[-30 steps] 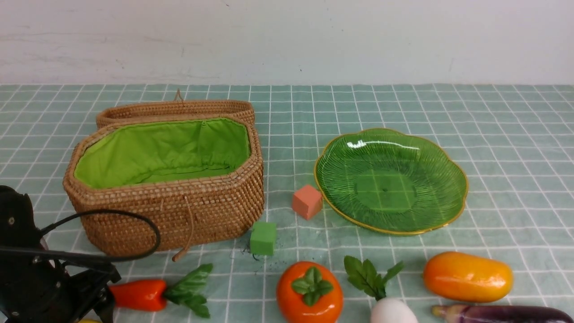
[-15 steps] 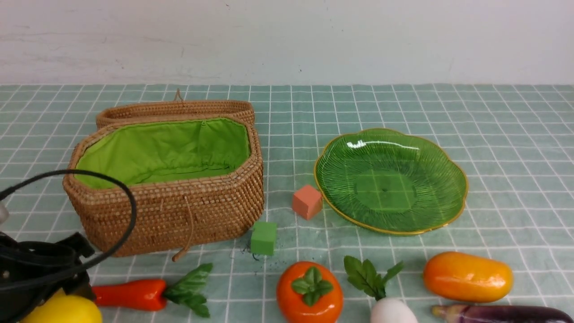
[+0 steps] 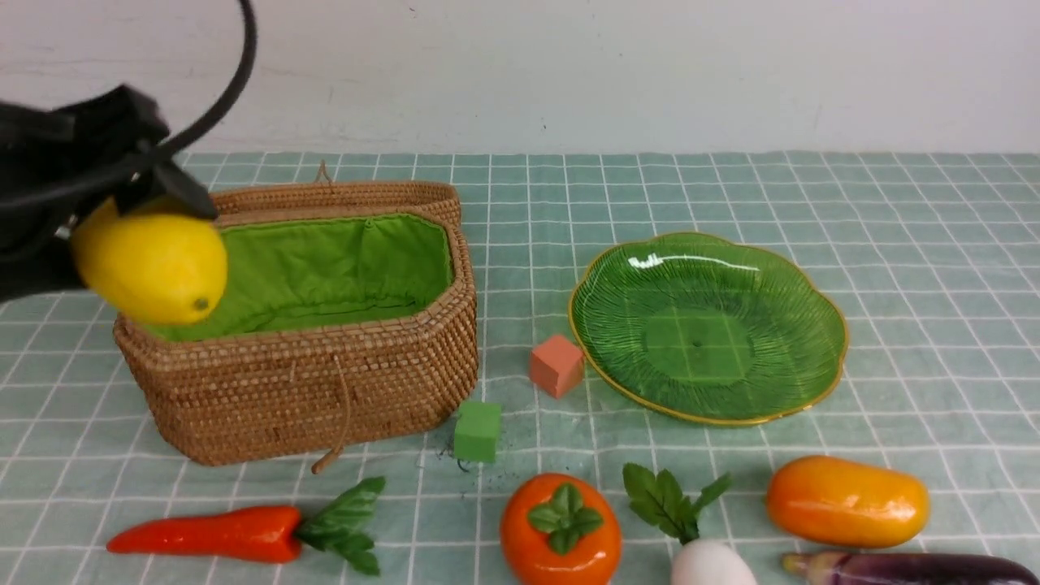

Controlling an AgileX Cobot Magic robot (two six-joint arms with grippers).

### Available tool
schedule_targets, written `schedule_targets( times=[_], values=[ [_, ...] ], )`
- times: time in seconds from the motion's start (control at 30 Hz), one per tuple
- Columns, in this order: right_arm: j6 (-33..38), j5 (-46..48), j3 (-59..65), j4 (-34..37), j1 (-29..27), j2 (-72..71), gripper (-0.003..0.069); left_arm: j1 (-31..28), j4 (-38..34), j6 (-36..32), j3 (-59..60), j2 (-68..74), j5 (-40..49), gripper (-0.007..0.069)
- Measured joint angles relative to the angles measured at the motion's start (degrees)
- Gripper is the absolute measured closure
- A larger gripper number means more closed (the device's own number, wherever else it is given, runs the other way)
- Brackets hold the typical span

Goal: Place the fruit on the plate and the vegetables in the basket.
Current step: Grab a lemon with your left arm and place it on the plate on the right

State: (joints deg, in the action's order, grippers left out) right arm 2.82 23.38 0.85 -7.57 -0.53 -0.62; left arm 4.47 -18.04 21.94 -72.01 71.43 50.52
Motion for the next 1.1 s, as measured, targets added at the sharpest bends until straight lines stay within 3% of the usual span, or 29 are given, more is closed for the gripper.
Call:
schedule_targets(
  times=[0.07, 0.2, 0.57, 0.87, 1.1],
  values=[
    [0.0, 0.0, 0.0, 0.0, 0.0, 0.0, 0.0417, 0.46, -1.96, -2.47, -1.55, 2.15, 0.16, 0.0033],
    [0.0, 0.0, 0.0, 0.0, 0.0, 0.0, 0.0417, 8.17, -5.6, -9.02, -8.5, 10.85, -0.82, 0.0033],
    [0.0, 0.0, 0.0, 0.0, 0.0, 0.0, 0.0417, 24.76, 1.11, -9.57, -31.53, 34.79, -2.04, 0.0033],
    [0.0, 0.0, 0.0, 0.0, 0.0, 0.0, 0.0417, 26.2, 4.66, -7.25, -49.73, 50.42, -1.06, 0.0033],
    [0.0, 0.0, 0.0, 0.0, 0.0, 0.0, 0.0417, 26.39, 4.93, -7.25, -52.5, 56.49, -8.04, 0.0033]
  ],
)
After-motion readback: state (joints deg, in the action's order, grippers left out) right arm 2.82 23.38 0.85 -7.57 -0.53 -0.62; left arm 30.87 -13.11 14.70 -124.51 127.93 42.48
